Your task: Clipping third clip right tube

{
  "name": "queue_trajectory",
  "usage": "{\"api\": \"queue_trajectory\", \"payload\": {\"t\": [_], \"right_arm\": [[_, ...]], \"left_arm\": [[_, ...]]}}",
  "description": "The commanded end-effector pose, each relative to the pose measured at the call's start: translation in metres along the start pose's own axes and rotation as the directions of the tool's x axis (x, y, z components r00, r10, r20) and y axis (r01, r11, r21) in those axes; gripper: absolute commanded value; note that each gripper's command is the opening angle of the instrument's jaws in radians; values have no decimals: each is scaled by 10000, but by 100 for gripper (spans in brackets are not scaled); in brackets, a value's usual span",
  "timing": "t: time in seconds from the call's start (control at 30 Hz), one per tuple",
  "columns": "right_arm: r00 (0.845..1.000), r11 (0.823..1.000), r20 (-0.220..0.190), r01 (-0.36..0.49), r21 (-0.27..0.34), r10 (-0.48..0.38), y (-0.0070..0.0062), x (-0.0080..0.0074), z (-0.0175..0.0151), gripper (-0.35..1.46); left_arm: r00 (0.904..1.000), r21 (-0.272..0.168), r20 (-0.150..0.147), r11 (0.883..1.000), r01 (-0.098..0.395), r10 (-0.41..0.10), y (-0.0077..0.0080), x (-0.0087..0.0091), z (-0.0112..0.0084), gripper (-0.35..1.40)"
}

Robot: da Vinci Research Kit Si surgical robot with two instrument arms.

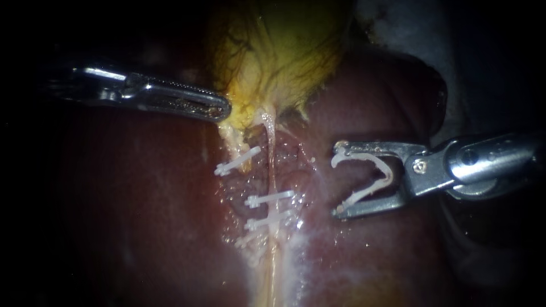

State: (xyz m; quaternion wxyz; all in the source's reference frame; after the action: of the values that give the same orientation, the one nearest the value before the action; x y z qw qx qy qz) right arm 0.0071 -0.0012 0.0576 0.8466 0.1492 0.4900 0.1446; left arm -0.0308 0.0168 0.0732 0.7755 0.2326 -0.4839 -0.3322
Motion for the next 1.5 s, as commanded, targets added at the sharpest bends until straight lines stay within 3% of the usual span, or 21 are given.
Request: {"api": "queue_trajectory", "payload": {"t": [0.03, 0.17, 0.3, 0.43, 0.57, 0.73, 0.83, 0.9, 0.97, 1.27, 1.33, 1.5], "right_arm": [[10000, 10000, -2, -4, 0, 4, 0, 0, 1, 60], [10000, 10000, -2, -3, 0, 3, 0, 0, 1, 60], [10000, 10000, -2, -3, -2, 3, -1, -1, 1, 60], [10000, 10000, -2, -3, -4, 3, 0, -1, 1, 60], [10000, 10000, -1, -6, -11, 6, 0, 0, 2, 60], [10000, 10000, 31, -25, -18, 25, 3, 1, 7, 60], [10000, 9989, -9, 30, 460, -29, 9, 1, 14, 60], [9990, 9956, -62, -428, 839, 435, 15, 0, 21, 60], [9952, 9854, -86, -951, 1410, 972, 22, -2, 28, 60], [9562, 9306, 63, -2862, 2283, 2926, 48, -20, 56, 58], [9432, 9149, -43, -3211, 2447, 3322, 51, -24, 63, 58], [8923, 8544, -303, -4210, 3047, 4505, 60, -29, 89, 57]], "left_arm": [[10000, 5, -1, 10000, 3, -3, 0, -1, -1, -35], [10000, 78, -19, 10000, 37, -37, -1, -7, -11, -35], [9999, 8, -42, 9999, 126, -126, -5, -24, -37, -35], [9996, -162, 192, 9996, 214, -210, -11, -47, -70, -35], [9993, -270, 372, 9996, 46, -36, -15, -63, -90, -35], [9992, -304, 407, 9995, 70, -57, -18, -65, -93, -35], [9992, -314, 409, 9995, 60, -48, -17, -64, -91, -35], [9991, -317, 410, 9995, 57, -44, -17, -63, -91, -35], [9991, -318, 410, 9995, 57, -44, -17, -63, -91, -35], [9991, -320, 411, 9995, 53, -40, -17, -62, -90, -35], [9991, -321, 411, 9995, 52, -39, -17, -62, -90, -35], [9991, -321, 411, 9995, 52, -38, -17, -62, -90, -35]]}}
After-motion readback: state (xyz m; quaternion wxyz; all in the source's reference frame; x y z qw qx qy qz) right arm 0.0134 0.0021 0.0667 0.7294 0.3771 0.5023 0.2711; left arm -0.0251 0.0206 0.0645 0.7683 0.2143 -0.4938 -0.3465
